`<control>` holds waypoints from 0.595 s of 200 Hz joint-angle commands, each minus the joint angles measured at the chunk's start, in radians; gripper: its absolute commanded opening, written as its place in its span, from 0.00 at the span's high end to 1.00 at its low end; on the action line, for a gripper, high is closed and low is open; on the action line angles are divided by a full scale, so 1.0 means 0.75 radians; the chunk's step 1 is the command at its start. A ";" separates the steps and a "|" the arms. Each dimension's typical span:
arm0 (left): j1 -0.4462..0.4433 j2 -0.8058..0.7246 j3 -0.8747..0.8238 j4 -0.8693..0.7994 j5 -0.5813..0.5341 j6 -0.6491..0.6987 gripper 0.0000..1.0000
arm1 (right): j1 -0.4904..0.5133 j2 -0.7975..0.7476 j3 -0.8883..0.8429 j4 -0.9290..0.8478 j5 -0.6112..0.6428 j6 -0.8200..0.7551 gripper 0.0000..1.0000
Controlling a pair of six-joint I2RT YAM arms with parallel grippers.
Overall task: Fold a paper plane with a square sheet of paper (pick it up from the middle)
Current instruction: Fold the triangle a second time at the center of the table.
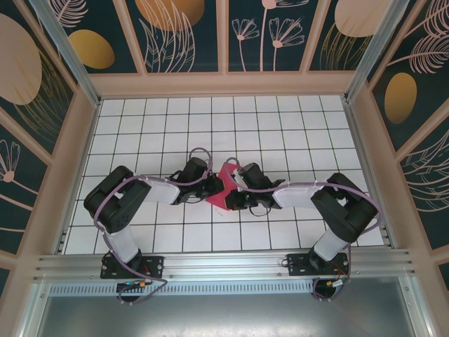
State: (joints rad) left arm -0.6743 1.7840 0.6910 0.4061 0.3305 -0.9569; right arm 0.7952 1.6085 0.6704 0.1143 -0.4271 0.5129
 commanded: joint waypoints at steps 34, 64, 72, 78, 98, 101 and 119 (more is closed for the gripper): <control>-0.013 0.000 -0.086 0.075 0.044 -0.046 0.85 | 0.039 -0.071 -0.029 0.053 -0.068 0.140 0.89; -0.012 -0.010 -0.092 0.062 0.038 -0.035 0.85 | 0.051 0.008 -0.030 0.087 -0.061 0.172 0.90; -0.013 -0.015 -0.098 0.064 0.036 -0.035 0.85 | 0.052 0.024 -0.040 0.112 -0.066 0.182 0.90; -0.012 -0.020 -0.102 0.064 0.034 -0.035 0.85 | 0.052 0.030 -0.046 0.122 -0.067 0.187 0.90; -0.012 -0.029 -0.110 0.062 0.032 -0.032 0.85 | 0.052 0.056 -0.065 0.161 -0.086 0.206 0.90; -0.012 -0.029 -0.111 0.062 0.032 -0.031 0.85 | 0.052 0.060 -0.067 0.165 -0.090 0.208 0.90; -0.013 -0.029 -0.116 0.066 0.032 -0.030 0.85 | 0.052 0.090 -0.075 0.179 -0.101 0.219 0.90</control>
State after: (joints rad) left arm -0.6754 1.7687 0.6319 0.4984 0.3416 -0.9749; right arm 0.8284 1.6444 0.6300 0.1963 -0.4736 0.6437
